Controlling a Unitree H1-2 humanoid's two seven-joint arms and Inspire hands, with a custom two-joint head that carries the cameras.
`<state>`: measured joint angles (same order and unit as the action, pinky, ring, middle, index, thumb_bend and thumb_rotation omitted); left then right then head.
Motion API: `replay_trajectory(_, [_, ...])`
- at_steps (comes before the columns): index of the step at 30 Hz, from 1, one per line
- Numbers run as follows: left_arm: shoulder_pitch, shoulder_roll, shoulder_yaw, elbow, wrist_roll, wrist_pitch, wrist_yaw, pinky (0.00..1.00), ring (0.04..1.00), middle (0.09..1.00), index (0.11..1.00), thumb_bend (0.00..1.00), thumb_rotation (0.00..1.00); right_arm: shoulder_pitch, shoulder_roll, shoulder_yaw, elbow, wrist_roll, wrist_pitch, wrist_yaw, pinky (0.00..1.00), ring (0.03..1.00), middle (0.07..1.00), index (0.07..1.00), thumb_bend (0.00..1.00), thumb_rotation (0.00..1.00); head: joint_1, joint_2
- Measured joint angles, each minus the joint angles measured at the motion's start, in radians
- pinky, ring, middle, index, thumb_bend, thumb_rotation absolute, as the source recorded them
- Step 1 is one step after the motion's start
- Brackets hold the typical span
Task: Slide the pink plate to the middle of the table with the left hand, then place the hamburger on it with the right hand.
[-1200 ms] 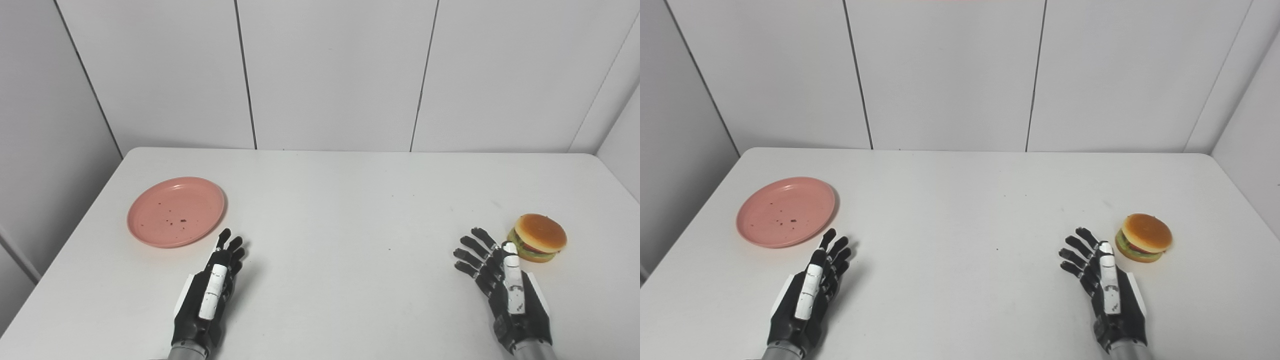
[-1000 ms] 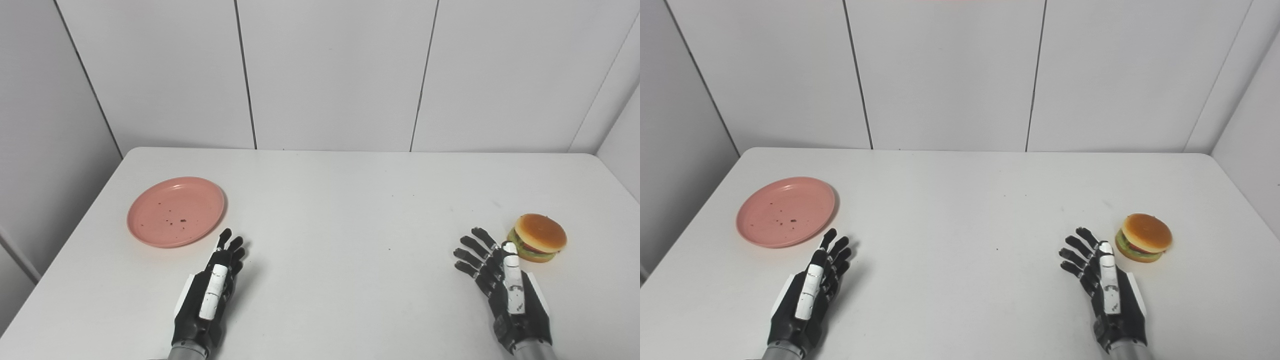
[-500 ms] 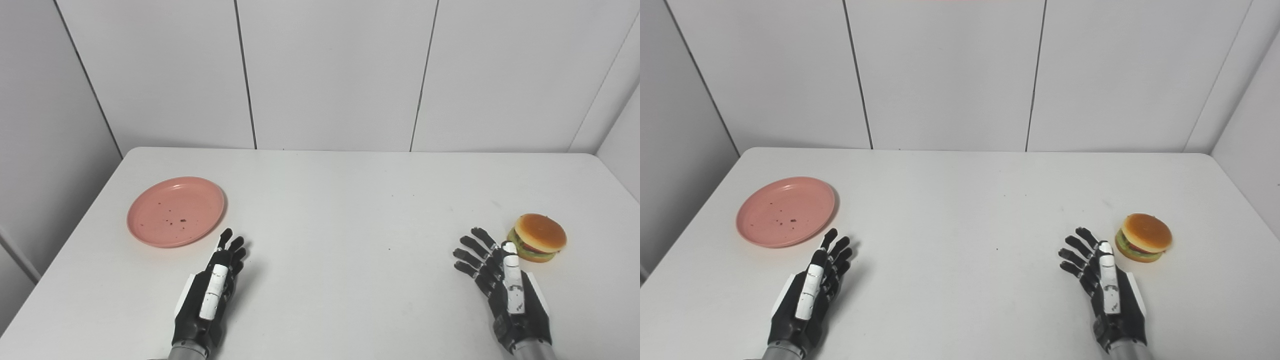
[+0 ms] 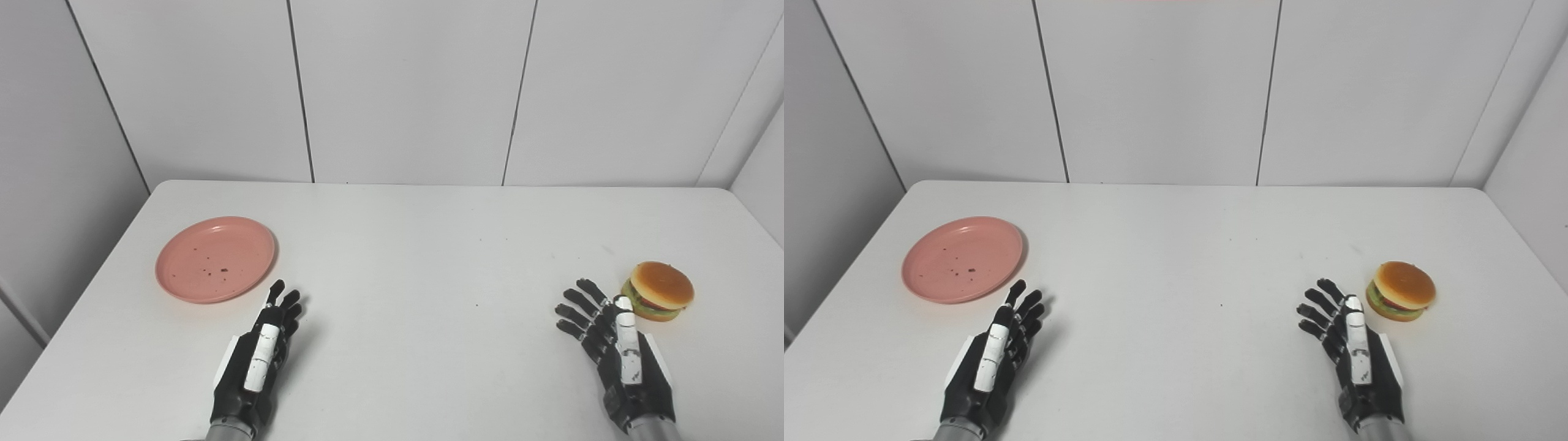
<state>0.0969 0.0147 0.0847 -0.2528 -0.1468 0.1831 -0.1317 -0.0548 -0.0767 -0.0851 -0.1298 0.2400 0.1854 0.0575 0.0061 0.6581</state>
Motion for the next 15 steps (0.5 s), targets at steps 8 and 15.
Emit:
replay_trajectory(8, [0.0,0.0,0.0,0.0,0.0,0.0,0.0,1.0,0.963,0.958,1.0,0.92,0.88,0.0,0.0,0.0,0.0,0.0,0.0,0.0,0.78,0.783,0.826,0.851,0.84,1.0,0.002,-0.003])
replay_trajectory(15, [0.0,0.0,-0.001,0.009,0.0,-0.007,0.0,1.0,0.969,0.964,1.0,0.92,0.86,0.0,-0.002,0.0,0.003,-0.002,-0.001,0.002,0.79,0.787,0.825,0.848,0.83,1.0,0.025,-0.032])
